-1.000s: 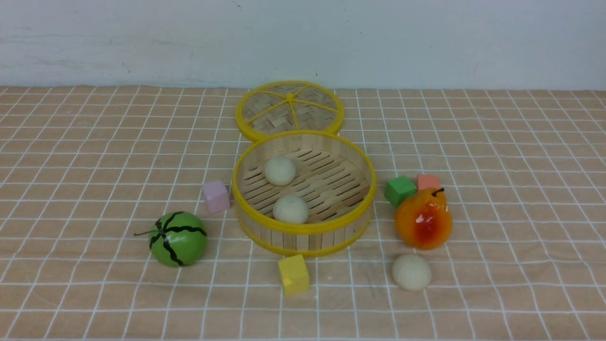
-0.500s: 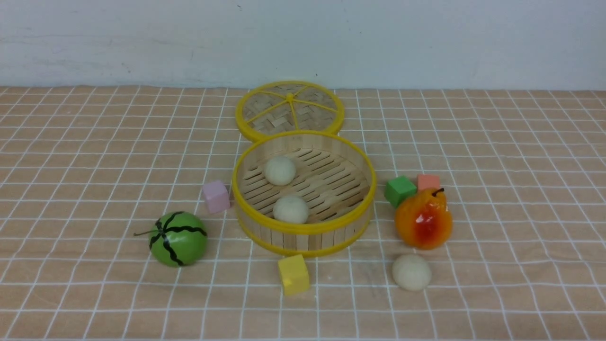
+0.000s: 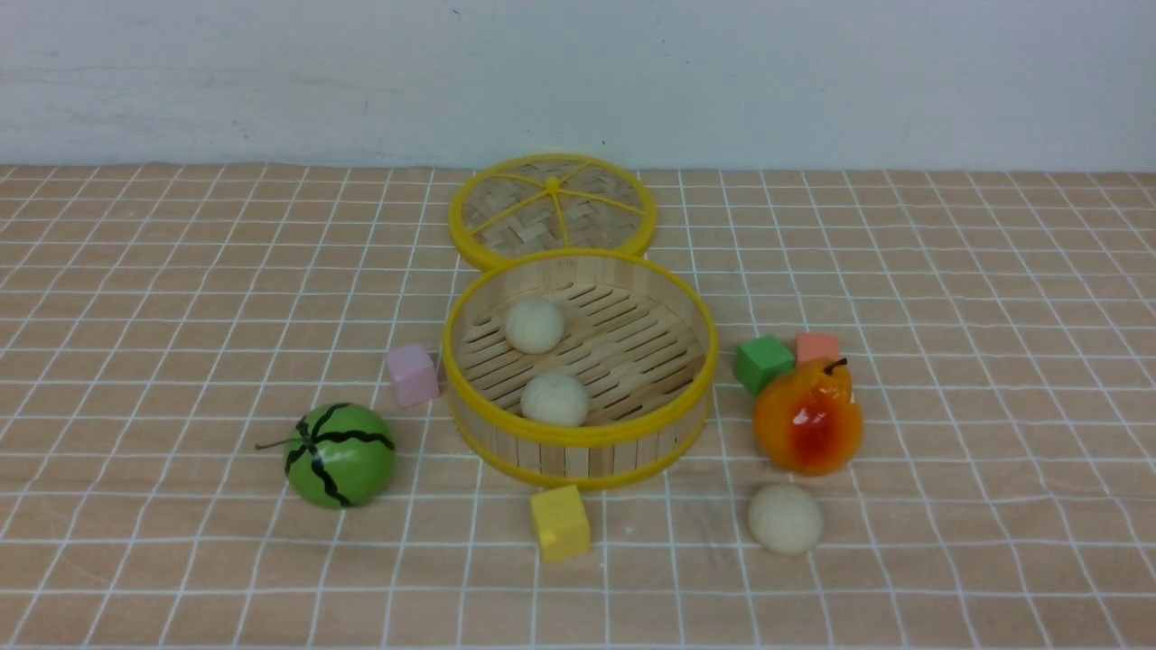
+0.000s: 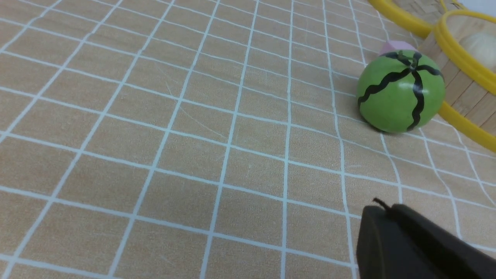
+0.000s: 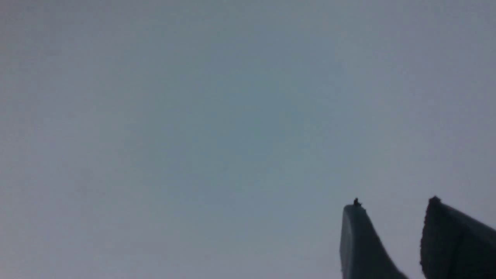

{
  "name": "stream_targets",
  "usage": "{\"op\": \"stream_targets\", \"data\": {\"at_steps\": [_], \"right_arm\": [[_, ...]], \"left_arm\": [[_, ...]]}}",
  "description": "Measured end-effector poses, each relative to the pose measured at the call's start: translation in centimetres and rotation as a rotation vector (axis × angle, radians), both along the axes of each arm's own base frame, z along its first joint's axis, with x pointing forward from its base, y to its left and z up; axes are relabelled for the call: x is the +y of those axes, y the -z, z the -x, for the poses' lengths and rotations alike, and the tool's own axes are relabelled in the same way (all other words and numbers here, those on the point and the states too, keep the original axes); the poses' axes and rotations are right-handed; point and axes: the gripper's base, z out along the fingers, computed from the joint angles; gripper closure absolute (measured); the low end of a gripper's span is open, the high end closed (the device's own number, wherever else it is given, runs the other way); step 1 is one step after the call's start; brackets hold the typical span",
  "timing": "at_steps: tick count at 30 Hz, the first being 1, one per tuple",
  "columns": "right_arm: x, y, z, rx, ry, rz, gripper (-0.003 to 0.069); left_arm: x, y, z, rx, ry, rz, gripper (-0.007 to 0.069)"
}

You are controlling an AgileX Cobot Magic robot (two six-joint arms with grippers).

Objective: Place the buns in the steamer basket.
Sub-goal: Use the right arm to grab a steamed stuffed bun

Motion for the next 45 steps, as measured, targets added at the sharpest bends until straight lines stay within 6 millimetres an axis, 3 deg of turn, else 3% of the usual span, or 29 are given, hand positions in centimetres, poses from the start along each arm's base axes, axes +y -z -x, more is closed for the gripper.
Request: {"op": "stream_targets", "data": {"at_steps": [5,9,12,13,15,16,19,23,26,29,33,40,45], "right_arm": [[-0.1,-7.2,0.8,0.036,-0.022,-0.05,0.0418],[0.0,-11.8,-1.4,0.205,-0.005,-0.016,0.0418],[0.0,-12.6,-4.4,0.401,0.004,-0.005,0.0418],[0.0,-12.8,-4.6,0.412,0.004,-0.006,0.0418],[0.1,-11.4,-8.1,0.67,-0.011,-0.032,0.0418],[0.2,-11.3,-8.3,0.687,-0.013,-0.035,0.0418],[0.4,-7.9,-12.2,0.999,-0.029,-0.059,0.0418],[0.6,-5.2,-15.2,1.172,-0.034,-0.068,0.0418],[1.1,-1.8,-18.7,1.341,-0.072,-0.109,0.0418],[2.1,0.3,-20.4,1.445,-0.139,-0.054,0.0418],[4.9,0.9,-22.2,1.514,-0.29,0.14,0.0418],[9.5,0.4,-25.4,1.578,-0.437,0.33,0.0415],[14.5,2.1,-26.7,1.652,-0.481,0.531,0.0412]], "left_arm": [[0.0,0.0,0.0,0.0,0.0,0.0,0.0616],[0.0,0.0,0.0,0.0,0.0,0.0,0.061],[0.0,0.0,0.0,0.0,0.0,0.0,0.0606],[0.0,0.0,0.0,0.0,0.0,0.0,0.0606],[0.0,0.0,0.0,0.0,0.0,0.0,0.0603],[0.0,0.0,0.0,0.0,0.0,0.0,0.0603],[0.0,0.0,0.0,0.0,0.0,0.0,0.0596],[0.0,0.0,0.0,0.0,0.0,0.0,0.0592],[0.0,0.0,0.0,0.0,0.0,0.0,0.0589],[0.0,0.0,0.0,0.0,0.0,0.0,0.0589],[0.0,0.0,0.0,0.0,0.0,0.0,0.0589],[0.0,0.0,0.0,0.0,0.0,0.0,0.0589],[0.0,0.0,0.0,0.0,0.0,0.0,0.0585]]}}
